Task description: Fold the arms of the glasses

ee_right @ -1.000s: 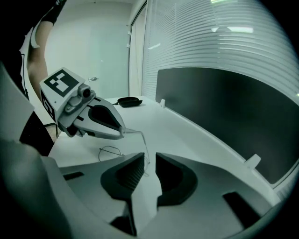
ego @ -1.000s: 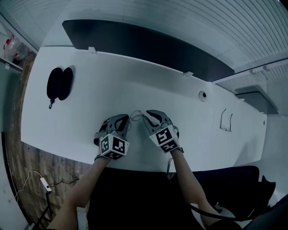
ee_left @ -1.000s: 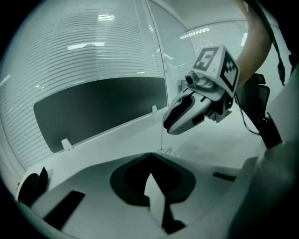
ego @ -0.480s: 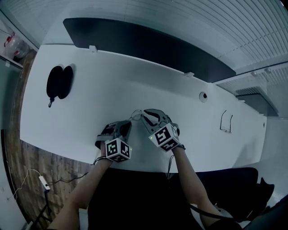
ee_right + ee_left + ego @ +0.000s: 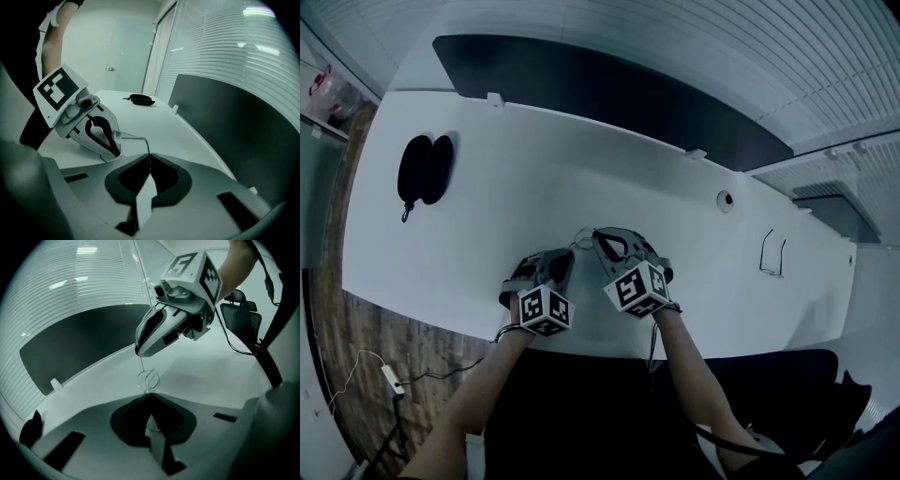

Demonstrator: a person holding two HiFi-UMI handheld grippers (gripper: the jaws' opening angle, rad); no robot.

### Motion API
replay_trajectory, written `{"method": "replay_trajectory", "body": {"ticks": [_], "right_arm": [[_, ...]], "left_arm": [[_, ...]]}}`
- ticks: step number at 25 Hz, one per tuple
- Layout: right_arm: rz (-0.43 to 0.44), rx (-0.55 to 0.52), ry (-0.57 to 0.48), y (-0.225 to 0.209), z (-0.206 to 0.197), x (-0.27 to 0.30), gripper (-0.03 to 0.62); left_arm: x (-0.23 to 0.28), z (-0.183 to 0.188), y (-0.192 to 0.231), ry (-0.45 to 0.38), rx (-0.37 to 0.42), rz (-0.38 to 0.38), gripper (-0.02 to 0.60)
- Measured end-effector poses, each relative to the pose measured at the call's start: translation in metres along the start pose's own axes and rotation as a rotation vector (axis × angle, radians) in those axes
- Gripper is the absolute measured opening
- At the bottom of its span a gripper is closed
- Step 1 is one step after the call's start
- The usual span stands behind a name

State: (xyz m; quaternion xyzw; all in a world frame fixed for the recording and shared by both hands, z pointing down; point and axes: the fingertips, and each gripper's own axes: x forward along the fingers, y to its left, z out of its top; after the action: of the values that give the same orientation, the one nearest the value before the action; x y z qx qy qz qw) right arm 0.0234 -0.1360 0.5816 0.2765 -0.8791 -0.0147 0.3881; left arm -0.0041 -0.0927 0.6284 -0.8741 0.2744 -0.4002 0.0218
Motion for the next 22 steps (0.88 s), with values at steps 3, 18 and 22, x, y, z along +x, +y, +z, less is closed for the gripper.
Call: {"method": "replay_trajectory", "body": {"ticks": [3, 18, 22], "right_arm": [[-0.035, -0.074, 0.031, 0.007, -0.001, 0.002, 0.018], [-0.072, -0.099, 0.057, 0.012, -0.005, 0.006, 0.018], [-0.052, -0.131, 0.066, 0.02, -0.005, 0.01, 0.02]], "left_arm": [[0.001, -0.001, 0.0, -0.002, -0.009, 0.001, 0.009], [0.001, -0.001, 0.0, -0.015, -0.026, -0.002, 0.01], [0.0, 0.0, 0.0, -0.018, -0.026, 0.0, 0.01]]}}
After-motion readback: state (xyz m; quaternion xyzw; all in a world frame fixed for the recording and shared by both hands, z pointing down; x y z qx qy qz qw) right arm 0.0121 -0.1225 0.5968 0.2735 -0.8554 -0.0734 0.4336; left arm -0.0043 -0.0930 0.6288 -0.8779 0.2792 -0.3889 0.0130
